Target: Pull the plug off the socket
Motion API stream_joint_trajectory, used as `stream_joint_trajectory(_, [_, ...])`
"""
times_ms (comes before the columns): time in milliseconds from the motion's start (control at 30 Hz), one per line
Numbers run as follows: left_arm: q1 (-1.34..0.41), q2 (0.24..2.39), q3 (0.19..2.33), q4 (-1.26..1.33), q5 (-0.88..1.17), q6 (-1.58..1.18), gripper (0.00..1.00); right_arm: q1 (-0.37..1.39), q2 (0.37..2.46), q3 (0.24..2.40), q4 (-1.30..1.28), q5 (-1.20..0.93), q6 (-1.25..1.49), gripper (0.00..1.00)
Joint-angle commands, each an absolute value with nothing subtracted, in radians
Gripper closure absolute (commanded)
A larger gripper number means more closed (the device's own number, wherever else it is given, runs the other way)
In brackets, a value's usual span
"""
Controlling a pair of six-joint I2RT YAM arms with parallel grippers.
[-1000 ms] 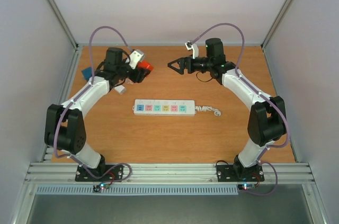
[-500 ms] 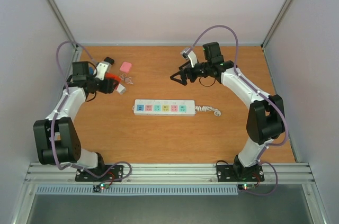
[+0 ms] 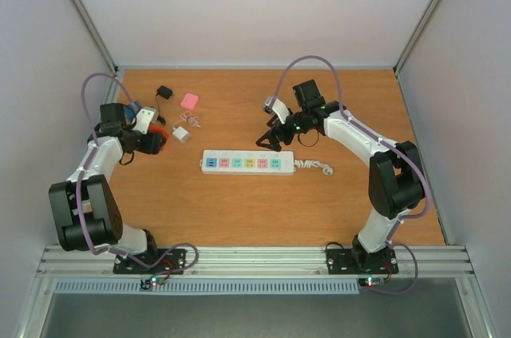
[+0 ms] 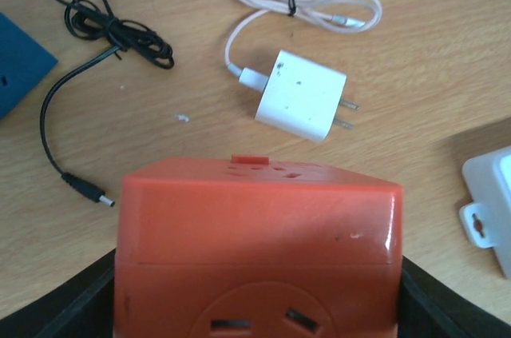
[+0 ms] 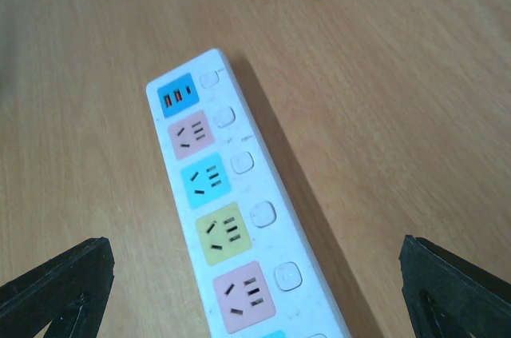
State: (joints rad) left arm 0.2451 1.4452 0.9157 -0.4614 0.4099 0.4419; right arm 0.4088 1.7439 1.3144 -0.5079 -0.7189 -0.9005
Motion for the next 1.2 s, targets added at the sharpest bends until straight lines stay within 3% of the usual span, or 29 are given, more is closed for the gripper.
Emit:
stream_joint_trajectory(0, [0.259, 1.452, 0.906, -0.459, 0.366, 0.497, 0.57, 0.441, 1.76, 1.291, -0.519, -0.661, -0.978, 0.02])
stream_joint_trajectory(633, [0.259, 1.503, 0.854, -0.45, 0.193, 0.535, 0.52, 0.551, 1.844, 1.261, -0.48, -0.553, -1.095, 0.02])
stream_joint_trajectory(1167, [0.259, 1.526, 0.901, -0.518, 0.181, 0.548, 0.13, 0.591, 1.925, 1.247, -0.452, -0.469, -1.241, 0.02])
